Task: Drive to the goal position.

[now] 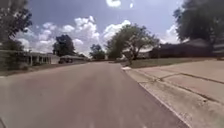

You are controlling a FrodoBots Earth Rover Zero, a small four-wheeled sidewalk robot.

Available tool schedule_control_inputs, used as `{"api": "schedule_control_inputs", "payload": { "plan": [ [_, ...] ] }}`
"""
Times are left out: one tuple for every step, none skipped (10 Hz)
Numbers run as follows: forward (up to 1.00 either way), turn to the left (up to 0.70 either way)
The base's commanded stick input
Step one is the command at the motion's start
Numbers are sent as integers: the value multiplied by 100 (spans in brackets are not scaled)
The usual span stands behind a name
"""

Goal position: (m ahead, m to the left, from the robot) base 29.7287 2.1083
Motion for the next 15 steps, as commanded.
{"api": "schedule_control_inputs", "payload": {
  "plan": [
    [70, 0],
    [70, 0],
    [70, 0],
    [70, 0],
    [70, 0],
    [70, 0],
    [70, 0],
    [70, 0],
    [70, 0],
    [70, 0],
    [70, 0],
    [70, 0],
    [70, 0],
    [70, 0],
    [70, 0]
  ]
}}
